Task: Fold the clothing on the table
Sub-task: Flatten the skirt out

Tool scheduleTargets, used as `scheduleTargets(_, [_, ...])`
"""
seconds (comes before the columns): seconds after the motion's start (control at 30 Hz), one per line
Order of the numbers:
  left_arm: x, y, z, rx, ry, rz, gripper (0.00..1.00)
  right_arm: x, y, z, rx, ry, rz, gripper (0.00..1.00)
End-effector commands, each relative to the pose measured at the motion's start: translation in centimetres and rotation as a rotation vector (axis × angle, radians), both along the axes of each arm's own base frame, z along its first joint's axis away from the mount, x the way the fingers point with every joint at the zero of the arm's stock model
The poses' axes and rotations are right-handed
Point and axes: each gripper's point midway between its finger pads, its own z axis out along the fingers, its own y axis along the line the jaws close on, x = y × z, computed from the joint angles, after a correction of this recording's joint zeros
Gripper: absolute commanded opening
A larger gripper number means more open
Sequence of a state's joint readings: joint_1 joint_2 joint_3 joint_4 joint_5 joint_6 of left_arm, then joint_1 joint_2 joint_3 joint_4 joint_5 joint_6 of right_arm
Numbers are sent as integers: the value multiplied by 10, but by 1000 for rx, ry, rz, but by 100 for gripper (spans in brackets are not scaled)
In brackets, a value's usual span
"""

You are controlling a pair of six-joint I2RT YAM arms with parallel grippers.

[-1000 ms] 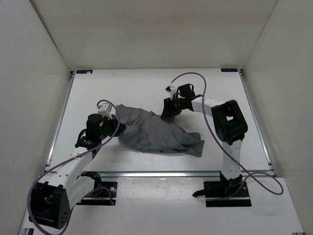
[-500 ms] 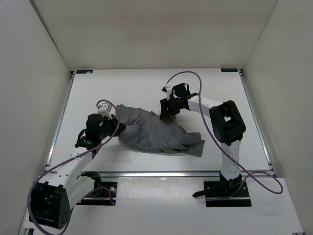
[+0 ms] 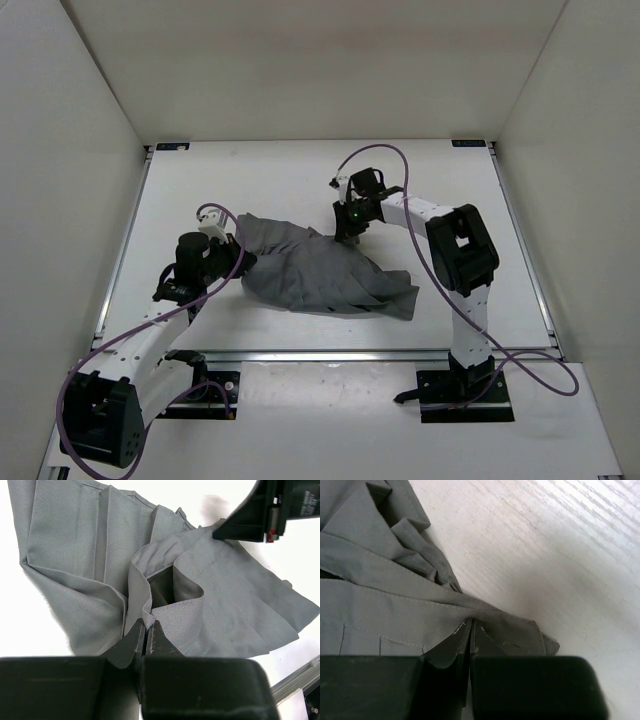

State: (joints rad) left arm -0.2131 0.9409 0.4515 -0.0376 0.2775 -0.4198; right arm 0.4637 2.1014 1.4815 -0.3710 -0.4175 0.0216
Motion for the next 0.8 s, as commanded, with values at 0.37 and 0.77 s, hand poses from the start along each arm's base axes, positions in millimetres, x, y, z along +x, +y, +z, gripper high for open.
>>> scheduleTargets(0.37, [-2, -2, 5, -20, -15, -6, 0, 1, -13, 32, -36, -77, -31, 44])
scheduleTargets(0.77, [-3, 0, 4, -21, -18, 4, 0, -11, -5, 2, -118, -15, 35, 27])
